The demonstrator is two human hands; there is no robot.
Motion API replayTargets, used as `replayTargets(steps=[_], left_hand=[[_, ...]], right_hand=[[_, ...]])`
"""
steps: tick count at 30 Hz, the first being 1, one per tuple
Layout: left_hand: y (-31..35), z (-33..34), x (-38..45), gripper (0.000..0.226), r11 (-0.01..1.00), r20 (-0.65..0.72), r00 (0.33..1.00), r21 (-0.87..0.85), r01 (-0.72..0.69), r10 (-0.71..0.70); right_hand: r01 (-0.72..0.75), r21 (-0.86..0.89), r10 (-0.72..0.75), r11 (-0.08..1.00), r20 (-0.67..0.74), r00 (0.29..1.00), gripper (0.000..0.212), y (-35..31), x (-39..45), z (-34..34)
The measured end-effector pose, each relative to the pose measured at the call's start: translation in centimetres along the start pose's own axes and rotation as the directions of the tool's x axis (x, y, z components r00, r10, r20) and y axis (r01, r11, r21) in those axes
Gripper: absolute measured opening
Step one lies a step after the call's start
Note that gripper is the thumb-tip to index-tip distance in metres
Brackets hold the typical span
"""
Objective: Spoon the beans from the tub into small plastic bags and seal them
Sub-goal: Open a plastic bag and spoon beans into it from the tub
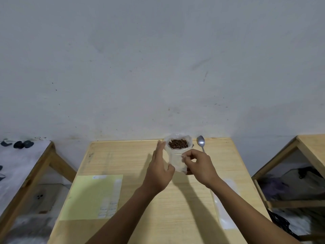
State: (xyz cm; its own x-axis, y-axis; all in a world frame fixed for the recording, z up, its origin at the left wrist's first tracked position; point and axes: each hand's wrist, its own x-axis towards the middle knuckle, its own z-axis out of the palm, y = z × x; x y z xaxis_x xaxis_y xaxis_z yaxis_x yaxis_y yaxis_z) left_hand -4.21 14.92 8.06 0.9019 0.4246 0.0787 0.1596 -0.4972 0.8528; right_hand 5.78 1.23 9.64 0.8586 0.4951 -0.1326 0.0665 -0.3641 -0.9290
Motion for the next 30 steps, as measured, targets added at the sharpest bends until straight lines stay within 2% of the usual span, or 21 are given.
replayTargets(steps=[2,4,8,10,13,16,18,20,25,28,30], left_hand=[[-0.8,-0.2,-0.2,0.064,0.993,0.068,0.994,0.070,-0.093,0.088],[-1.5,-0.5,-0.5,0.057,0.986,0.080,0.995,0.147,-0.075,0.064],[-1.0,-1.0,-0.6,0.045,0.962,0.098,0.995,0.271,-0.010,-0.017],[-0.5,-0.9,-0.4,0.043,0.959,0.075,0.997,0.284,-0.017,-0.004],[-0.7,-0.6,-0.7,0.049,0.955,0.026,0.990,0.262,-0.138,0.136],[-0.8,-0.4,-1.5,0.070,0.941,0.045,0.966,0.220,-0.258,0.255],[-1.2,-0.1,-1.8,0.086,0.901,0.054,0.947,0.297,-0.317,0.316],[-2.3,0.4,-1.8,0.088,0.864,0.027,0.947,0.400,-0.304,0.321],[-3.2,0.2,-2.4,0.066,0.889,-0.068,0.962,0.402,-0.217,0.266],[-3.8,-0.8,-2.9,0.062,0.901,-0.103,0.958,0.379,-0.212,0.268],[-4.4,-2.1,-2.9,0.061,0.915,-0.110,0.965,0.359,-0.184,0.237]], right_hand=[[-0.007,0.014,0.006,1.000,0.061,0.998,0.013,0.2,-0.2,0.0],[0.004,0.016,-0.005,1.000,0.061,0.998,0.013,0.3,-0.5,0.1],[0.114,-0.104,-0.126,0.988,-0.118,0.985,0.014,0.9,-0.7,0.8],[0.148,-0.120,-0.167,0.982,-0.168,0.972,0.016,1.2,-0.8,1.3],[0.086,0.028,-0.078,0.996,-0.217,0.973,0.016,1.0,-0.6,1.4],[0.000,0.262,0.057,0.965,-0.207,0.977,0.016,0.1,-0.8,1.3],[-0.063,0.375,0.135,0.925,-0.167,0.977,0.015,-0.2,-0.8,1.4],[-0.122,0.449,0.194,0.885,-0.120,0.974,0.013,-0.2,-0.8,1.8],[-0.177,0.484,0.250,0.857,-0.089,0.964,0.012,-0.2,-1.1,2.7],[-0.188,0.449,0.235,0.873,-0.050,0.971,0.014,0.1,-1.2,3.0],[-0.190,0.398,0.237,0.897,-0.073,0.969,0.014,0.8,-1.3,3.0]])
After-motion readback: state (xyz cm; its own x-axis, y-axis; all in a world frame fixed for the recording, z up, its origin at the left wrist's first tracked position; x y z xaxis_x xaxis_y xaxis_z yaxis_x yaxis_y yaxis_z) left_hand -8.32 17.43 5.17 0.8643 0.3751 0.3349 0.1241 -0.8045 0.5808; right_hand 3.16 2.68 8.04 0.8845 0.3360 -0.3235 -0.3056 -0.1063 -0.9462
